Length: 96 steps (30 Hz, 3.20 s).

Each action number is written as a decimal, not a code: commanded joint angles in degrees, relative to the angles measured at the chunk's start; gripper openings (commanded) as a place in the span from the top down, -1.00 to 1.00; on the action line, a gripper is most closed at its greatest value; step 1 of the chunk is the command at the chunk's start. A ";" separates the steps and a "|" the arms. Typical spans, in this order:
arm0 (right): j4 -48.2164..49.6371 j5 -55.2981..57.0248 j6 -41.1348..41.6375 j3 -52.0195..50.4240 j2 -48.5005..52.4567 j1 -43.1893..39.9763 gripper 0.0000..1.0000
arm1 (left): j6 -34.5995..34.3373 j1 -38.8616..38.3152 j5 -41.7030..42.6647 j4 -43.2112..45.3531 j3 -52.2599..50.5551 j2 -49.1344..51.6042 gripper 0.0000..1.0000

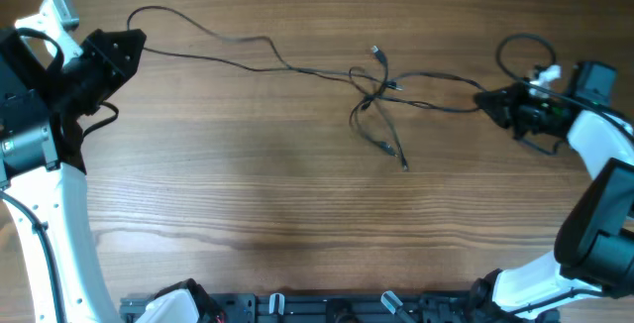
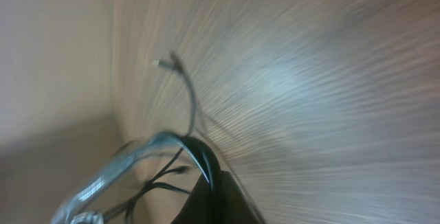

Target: Untangle cables

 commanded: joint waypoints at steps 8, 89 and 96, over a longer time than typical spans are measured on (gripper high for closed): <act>-5.88 6.14 -7.04 -0.09 -1.84 -9.88 0.91 | -6.47 2.97 -7.28 16.28 0.28 -0.28 0.92; 28.76 40.30 4.83 0.02 8.90 51.74 -0.11 | 12.31 -8.98 -32.57 19.28 0.26 -6.71 0.92; 7.41 53.99 9.31 0.09 5.70 47.04 0.91 | 12.11 -6.88 -32.57 18.82 0.28 -6.71 0.92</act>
